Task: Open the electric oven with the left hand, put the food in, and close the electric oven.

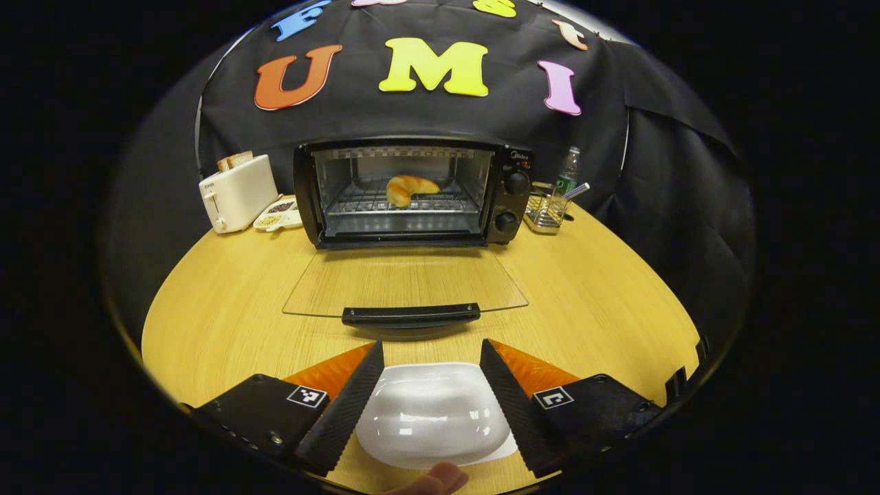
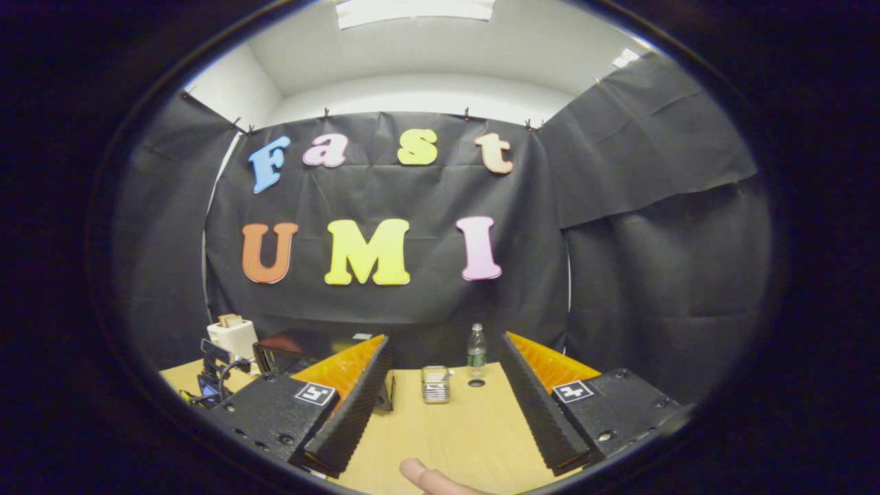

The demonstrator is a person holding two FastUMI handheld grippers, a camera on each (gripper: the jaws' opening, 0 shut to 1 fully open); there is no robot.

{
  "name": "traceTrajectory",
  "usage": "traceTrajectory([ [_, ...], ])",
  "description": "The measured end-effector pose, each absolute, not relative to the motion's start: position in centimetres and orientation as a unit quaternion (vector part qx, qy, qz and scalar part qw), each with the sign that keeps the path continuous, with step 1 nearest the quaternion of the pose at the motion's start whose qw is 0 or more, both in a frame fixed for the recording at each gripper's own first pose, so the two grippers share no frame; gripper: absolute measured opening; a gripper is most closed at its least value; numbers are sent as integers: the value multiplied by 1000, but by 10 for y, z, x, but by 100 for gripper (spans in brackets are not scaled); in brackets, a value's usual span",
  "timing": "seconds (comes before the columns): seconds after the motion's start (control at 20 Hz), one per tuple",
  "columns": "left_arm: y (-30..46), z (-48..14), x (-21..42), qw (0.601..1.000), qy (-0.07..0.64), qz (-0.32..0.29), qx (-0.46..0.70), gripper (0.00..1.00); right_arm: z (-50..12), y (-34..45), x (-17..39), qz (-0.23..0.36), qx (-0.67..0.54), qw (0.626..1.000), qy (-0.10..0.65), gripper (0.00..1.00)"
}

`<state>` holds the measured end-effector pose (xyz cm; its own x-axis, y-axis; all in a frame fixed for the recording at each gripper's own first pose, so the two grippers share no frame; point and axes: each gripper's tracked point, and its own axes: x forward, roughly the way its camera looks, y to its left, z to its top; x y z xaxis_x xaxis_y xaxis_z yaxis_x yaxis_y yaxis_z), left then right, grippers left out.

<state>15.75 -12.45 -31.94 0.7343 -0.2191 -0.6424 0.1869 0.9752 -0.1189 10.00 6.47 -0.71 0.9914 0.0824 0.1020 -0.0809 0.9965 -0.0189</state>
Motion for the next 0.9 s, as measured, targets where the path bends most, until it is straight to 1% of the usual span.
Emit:
traceTrajectory([
  [0.2,-124,-342,175,923,372,-93,-22,94,9,55,88,47,-16,996,-67,100],
  [0.4,-126,-352,191,920,382,-90,-20,93,4,57,86,59,-12,996,-71,100],
  [0.5,-126,-349,201,923,375,-90,-21,93,1,54,89,60,-9,996,-70,100],
  [0.65,-126,-349,202,915,393,-87,-39,93,-6,49,94,56,-8,997,-60,99],
  [0.9,-124,-332,206,916,389,-83,-46,93,-10,44,98,54,1,997,-60,100],
])
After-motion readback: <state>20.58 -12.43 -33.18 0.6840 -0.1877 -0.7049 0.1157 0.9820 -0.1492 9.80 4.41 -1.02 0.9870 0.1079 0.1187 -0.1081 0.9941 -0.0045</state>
